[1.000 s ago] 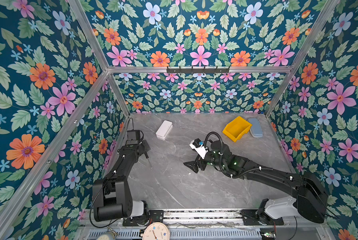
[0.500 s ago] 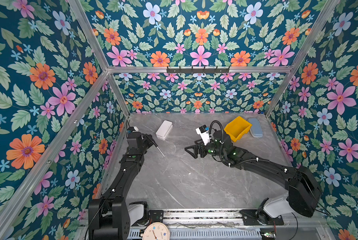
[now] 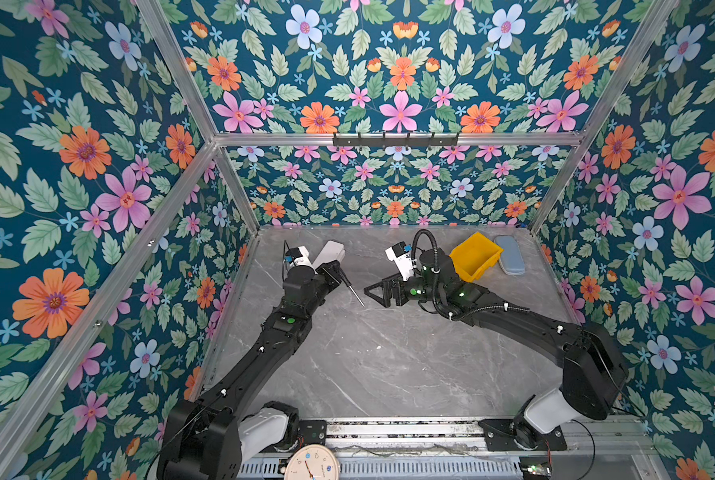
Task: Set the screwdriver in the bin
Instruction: 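Lift the screwdriver with the left gripper while the right gripper approaches it, then close the right gripper on the screwdriver shaft while the left gripper releases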
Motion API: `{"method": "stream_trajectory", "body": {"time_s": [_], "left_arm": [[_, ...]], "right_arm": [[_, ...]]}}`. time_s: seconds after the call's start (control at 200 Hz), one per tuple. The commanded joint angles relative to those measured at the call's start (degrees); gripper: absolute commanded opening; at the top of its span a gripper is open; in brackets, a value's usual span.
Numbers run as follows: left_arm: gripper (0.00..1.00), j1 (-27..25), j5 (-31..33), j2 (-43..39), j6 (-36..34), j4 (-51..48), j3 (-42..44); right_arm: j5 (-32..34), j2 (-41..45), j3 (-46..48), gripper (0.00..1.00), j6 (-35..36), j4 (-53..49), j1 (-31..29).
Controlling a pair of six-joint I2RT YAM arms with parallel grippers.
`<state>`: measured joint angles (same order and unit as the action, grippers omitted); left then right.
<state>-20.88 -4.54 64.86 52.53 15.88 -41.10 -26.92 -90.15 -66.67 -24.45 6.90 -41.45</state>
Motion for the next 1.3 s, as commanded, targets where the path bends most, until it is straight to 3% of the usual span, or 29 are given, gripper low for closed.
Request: {"method": "stream_trajectory", "body": {"time_s": [0.0,0.195,0.295,0.425,0.52,0.665,0.775,1.065,1.18,1.295], "left_arm": [[0.04,-1.36,0.08,0.10,2.19,3.15,-0.82],[0.04,-3.06,-0.38,0.45,2.90,4.19,-1.62],[0.04,-3.28,-0.92,1.23,3.08,5.01,-2.21],[0.04,-3.54,-1.98,2.25,3.00,5.60,-3.33],[0.04,-3.72,-2.30,2.51,3.13,6.50,-3.14],[0.04,-3.81,-2.19,2.44,3.65,7.74,-2.76],[0.04,-3.82,-2.37,2.63,2.67,7.85,-2.59],[0.09,-3.97,-1.75,2.90,2.14,7.97,-1.67],[0.21,-3.99,-0.95,2.65,1.28,8.03,-1.62],[0.42,-4.40,-0.47,2.29,-2.07,8.63,-1.49]], "right_arm": [[-2.59,-0.93,-1.02,0.87,-1.12,0.48,0.49],[-5.64,-3.38,-2.54,0.66,-1.34,1.57,0.85],[-6.36,-4.32,-3.17,0.48,-1.48,1.78,0.89],[-7.57,-6.56,-3.97,0.40,-1.46,1.88,0.91],[-7.96,-6.94,-4.22,0.28,-1.65,1.87,0.93],[-8.50,-7.32,-4.02,0.22,-1.61,2.29,0.93],[-8.76,-7.34,-4.13,0.00,-1.74,2.61,0.89],[-7.79,-6.68,-3.73,0.00,-1.31,2.56,0.89],[-5.66,-6.10,-2.98,0.00,-1.06,2.20,0.89],[-1.88,-5.39,-2.17,0.00,-1.42,1.81,1.21]]}}
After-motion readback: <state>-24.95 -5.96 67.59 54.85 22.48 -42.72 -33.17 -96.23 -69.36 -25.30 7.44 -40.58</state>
